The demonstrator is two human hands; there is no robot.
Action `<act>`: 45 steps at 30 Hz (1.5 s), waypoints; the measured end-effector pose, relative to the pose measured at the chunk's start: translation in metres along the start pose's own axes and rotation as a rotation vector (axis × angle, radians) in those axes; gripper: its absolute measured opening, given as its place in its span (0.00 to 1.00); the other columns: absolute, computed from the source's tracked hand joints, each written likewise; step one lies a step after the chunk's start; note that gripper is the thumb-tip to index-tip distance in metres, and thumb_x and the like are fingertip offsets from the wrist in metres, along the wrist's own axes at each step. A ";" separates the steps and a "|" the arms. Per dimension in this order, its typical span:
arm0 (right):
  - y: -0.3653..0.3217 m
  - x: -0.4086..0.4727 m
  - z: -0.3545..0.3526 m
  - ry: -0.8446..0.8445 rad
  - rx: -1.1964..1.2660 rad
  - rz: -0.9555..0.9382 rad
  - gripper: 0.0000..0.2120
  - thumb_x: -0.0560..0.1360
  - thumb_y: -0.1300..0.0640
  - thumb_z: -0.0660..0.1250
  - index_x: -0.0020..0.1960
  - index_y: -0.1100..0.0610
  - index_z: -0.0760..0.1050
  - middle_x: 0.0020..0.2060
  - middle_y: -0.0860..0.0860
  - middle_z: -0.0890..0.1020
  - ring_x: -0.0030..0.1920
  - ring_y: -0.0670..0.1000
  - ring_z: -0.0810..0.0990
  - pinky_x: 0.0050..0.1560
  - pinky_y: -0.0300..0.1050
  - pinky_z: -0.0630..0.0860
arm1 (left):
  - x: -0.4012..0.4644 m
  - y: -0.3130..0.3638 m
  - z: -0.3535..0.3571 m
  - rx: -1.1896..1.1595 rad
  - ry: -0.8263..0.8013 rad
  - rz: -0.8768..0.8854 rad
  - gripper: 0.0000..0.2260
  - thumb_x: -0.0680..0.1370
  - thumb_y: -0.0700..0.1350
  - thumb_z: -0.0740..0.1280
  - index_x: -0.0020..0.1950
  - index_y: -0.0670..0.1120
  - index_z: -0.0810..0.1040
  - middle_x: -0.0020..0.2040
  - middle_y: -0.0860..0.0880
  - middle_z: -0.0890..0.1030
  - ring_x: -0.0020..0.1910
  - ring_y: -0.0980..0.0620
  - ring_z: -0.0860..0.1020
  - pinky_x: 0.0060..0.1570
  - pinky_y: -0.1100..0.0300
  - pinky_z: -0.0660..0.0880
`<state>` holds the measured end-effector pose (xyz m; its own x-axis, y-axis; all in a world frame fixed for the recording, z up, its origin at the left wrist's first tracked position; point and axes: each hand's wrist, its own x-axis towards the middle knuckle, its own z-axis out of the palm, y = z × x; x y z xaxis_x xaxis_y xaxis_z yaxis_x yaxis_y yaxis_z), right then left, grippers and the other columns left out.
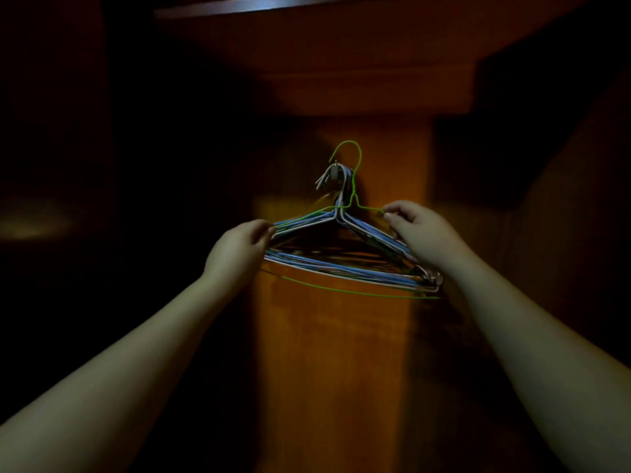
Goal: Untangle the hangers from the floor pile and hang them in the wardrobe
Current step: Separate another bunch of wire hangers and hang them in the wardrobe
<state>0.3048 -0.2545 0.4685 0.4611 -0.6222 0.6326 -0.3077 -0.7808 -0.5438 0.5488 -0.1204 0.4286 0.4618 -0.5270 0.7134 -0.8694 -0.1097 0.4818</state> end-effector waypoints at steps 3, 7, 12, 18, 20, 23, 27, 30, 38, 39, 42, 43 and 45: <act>-0.002 0.018 0.002 -0.006 -0.047 0.028 0.08 0.82 0.50 0.59 0.58 0.47 0.75 0.39 0.48 0.78 0.38 0.48 0.74 0.35 0.42 0.68 | 0.016 0.000 0.002 0.025 0.004 0.006 0.12 0.82 0.50 0.61 0.61 0.47 0.79 0.52 0.47 0.82 0.48 0.48 0.78 0.44 0.53 0.75; -0.004 0.035 0.009 0.004 -0.091 0.056 0.06 0.82 0.51 0.60 0.55 0.49 0.75 0.37 0.48 0.77 0.39 0.49 0.74 0.37 0.43 0.68 | 0.038 -0.006 0.009 0.050 0.015 0.022 0.11 0.82 0.48 0.62 0.58 0.44 0.79 0.53 0.46 0.80 0.46 0.52 0.74 0.41 0.58 0.67; 0.001 0.036 0.022 0.002 -0.087 0.097 0.07 0.82 0.51 0.60 0.55 0.50 0.75 0.38 0.50 0.78 0.36 0.48 0.74 0.35 0.44 0.67 | 0.046 -0.025 0.017 0.018 0.004 0.041 0.11 0.81 0.48 0.64 0.54 0.42 0.79 0.51 0.45 0.78 0.48 0.49 0.75 0.44 0.56 0.69; 0.008 0.031 0.039 0.008 -0.055 0.120 0.06 0.81 0.51 0.61 0.53 0.50 0.76 0.37 0.50 0.81 0.35 0.49 0.74 0.35 0.44 0.66 | 0.041 -0.049 0.029 -0.077 -0.006 0.052 0.10 0.81 0.47 0.65 0.52 0.41 0.80 0.48 0.45 0.77 0.48 0.47 0.76 0.43 0.56 0.69; 0.008 0.029 0.043 0.012 -0.025 0.123 0.06 0.81 0.52 0.61 0.53 0.51 0.76 0.35 0.48 0.80 0.33 0.49 0.73 0.34 0.43 0.65 | 0.040 -0.054 0.032 -0.103 -0.007 0.058 0.09 0.80 0.47 0.65 0.51 0.42 0.79 0.48 0.45 0.76 0.47 0.47 0.75 0.43 0.56 0.69; 0.010 0.027 0.046 0.020 -0.024 0.131 0.04 0.81 0.52 0.62 0.52 0.50 0.75 0.34 0.47 0.80 0.30 0.45 0.72 0.32 0.42 0.65 | 0.041 -0.062 0.037 -0.109 0.010 0.071 0.09 0.80 0.48 0.66 0.50 0.43 0.81 0.46 0.48 0.74 0.49 0.47 0.74 0.45 0.56 0.67; 0.015 0.026 0.050 0.081 -0.098 0.129 0.05 0.81 0.51 0.62 0.52 0.53 0.74 0.35 0.47 0.81 0.30 0.43 0.73 0.33 0.42 0.66 | 0.042 -0.067 0.046 -0.024 0.055 0.085 0.09 0.79 0.52 0.67 0.51 0.47 0.83 0.48 0.51 0.72 0.55 0.46 0.70 0.52 0.53 0.64; 0.017 0.027 0.052 0.148 -0.243 0.105 0.07 0.80 0.50 0.63 0.50 0.53 0.75 0.37 0.45 0.78 0.37 0.45 0.75 0.34 0.42 0.68 | 0.044 -0.065 0.051 0.051 0.068 0.106 0.11 0.79 0.53 0.66 0.52 0.48 0.83 0.48 0.51 0.73 0.55 0.46 0.69 0.49 0.55 0.60; 0.026 0.039 0.045 0.154 -0.535 0.036 0.14 0.78 0.46 0.65 0.59 0.54 0.75 0.52 0.49 0.71 0.58 0.51 0.70 0.54 0.45 0.67 | 0.056 -0.068 0.057 0.111 0.094 0.224 0.13 0.79 0.54 0.65 0.52 0.44 0.80 0.52 0.46 0.75 0.55 0.45 0.70 0.52 0.51 0.65; 0.027 0.039 0.042 0.152 -0.531 0.046 0.17 0.78 0.45 0.65 0.61 0.53 0.74 0.55 0.50 0.72 0.61 0.51 0.69 0.57 0.46 0.67 | 0.060 -0.069 0.055 0.098 0.104 0.233 0.14 0.79 0.54 0.64 0.53 0.44 0.79 0.54 0.45 0.75 0.57 0.45 0.70 0.54 0.51 0.65; 0.029 0.042 0.030 0.139 -0.432 0.153 0.22 0.80 0.41 0.58 0.69 0.53 0.70 0.66 0.52 0.71 0.66 0.53 0.70 0.63 0.49 0.67 | 0.083 -0.070 0.050 0.017 0.069 0.205 0.16 0.81 0.53 0.61 0.61 0.44 0.78 0.63 0.46 0.75 0.65 0.46 0.70 0.62 0.51 0.64; 0.030 0.044 0.027 0.128 -0.395 0.213 0.24 0.81 0.41 0.54 0.71 0.53 0.68 0.69 0.54 0.71 0.67 0.54 0.70 0.64 0.49 0.67 | 0.092 -0.068 0.047 0.007 0.034 0.192 0.17 0.82 0.53 0.59 0.65 0.44 0.77 0.66 0.46 0.75 0.67 0.46 0.70 0.64 0.51 0.63; 0.033 0.051 0.023 0.057 -0.403 0.352 0.28 0.82 0.39 0.48 0.75 0.53 0.63 0.72 0.56 0.68 0.70 0.57 0.68 0.65 0.50 0.65 | 0.107 -0.067 0.043 0.030 -0.074 0.130 0.21 0.83 0.54 0.55 0.70 0.45 0.73 0.71 0.46 0.73 0.70 0.46 0.69 0.67 0.51 0.63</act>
<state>0.3374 -0.3106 0.4695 0.2303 -0.8435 0.4852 -0.7356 -0.4773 -0.4806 0.6489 -0.2060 0.4511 0.3317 -0.5994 0.7285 -0.9265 -0.0613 0.3713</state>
